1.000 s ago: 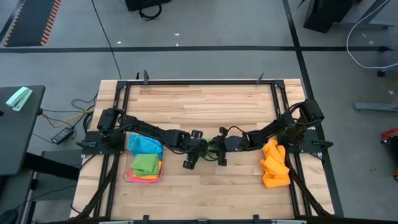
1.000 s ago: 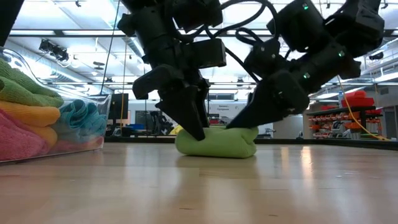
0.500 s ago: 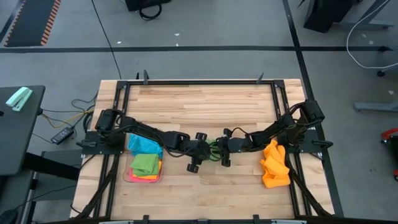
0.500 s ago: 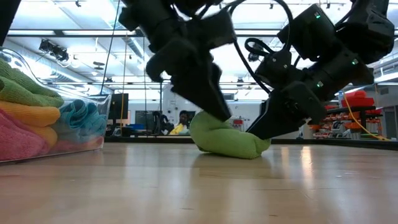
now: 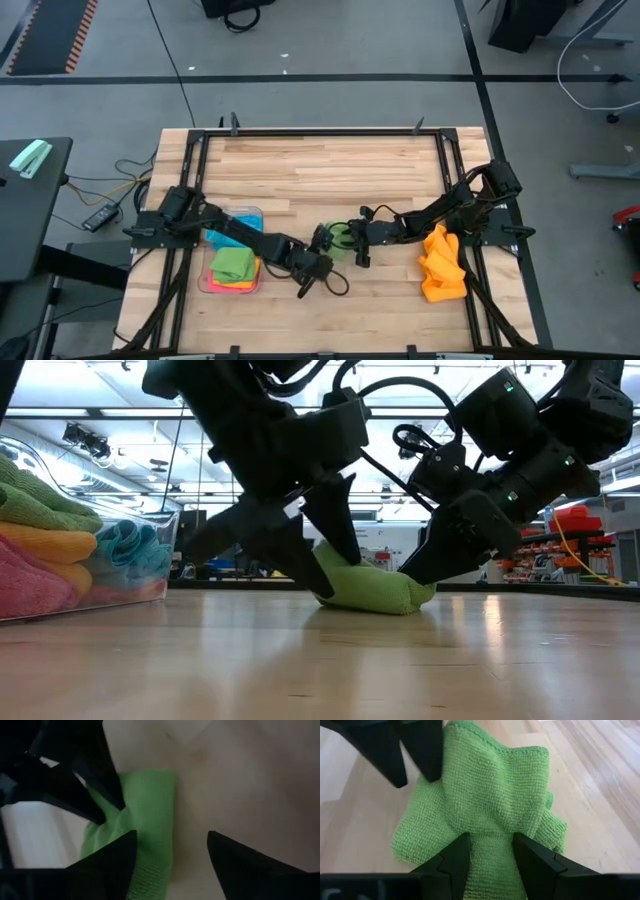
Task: Fold microfiber towels
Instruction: Put the green microfiber cloth into the transparent bin
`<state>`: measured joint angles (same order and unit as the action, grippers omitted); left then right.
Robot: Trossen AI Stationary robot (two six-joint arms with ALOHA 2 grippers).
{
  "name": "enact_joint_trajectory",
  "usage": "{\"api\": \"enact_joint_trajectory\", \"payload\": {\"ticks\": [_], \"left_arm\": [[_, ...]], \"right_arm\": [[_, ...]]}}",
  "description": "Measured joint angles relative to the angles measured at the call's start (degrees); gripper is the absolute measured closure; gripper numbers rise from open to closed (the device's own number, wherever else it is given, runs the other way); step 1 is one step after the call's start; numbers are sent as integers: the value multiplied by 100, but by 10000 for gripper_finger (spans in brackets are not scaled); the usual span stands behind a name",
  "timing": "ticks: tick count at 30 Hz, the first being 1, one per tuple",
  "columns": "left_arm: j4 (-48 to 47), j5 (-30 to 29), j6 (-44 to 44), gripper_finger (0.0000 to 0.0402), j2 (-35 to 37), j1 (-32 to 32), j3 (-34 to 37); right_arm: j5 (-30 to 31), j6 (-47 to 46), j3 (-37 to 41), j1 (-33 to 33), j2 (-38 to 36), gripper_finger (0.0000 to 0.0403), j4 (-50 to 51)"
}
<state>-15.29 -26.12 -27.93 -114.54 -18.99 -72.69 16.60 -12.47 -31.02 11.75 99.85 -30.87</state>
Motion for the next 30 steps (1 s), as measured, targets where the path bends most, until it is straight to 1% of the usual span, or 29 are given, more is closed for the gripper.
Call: {"api": "enact_joint_trajectory", "payload": {"ticks": [2,5,6,9,13,17,20,23,30], "left_arm": [[11,-156,-127,130,0,-19,0],[-1,-744,-193,101,0,-26,0],[-3,-860,-222,93,0,-22,0],[34,-941,-420,82,0,14,0],[56,-944,-676,87,-85,83,-4],[79,-952,-1068,99,-341,89,-4],[220,-1170,-1331,107,-473,94,-15],[348,-1428,-1341,108,-514,149,-17],[549,-1585,-1369,108,-558,326,0]], "right_arm": [[-2,-43,2,0,0,242,-3],[-6,-62,2,0,0,242,-6],[-9,-84,2,-2,0,242,-8],[-16,-109,2,-2,2,242,-9],[-17,-160,2,-2,2,242,-11],[-17,-168,2,0,2,242,-17],[-21,-171,3,0,4,242,-38],[-37,-216,6,0,7,242,-63],[-39,-207,6,0,7,242,-106]]}}
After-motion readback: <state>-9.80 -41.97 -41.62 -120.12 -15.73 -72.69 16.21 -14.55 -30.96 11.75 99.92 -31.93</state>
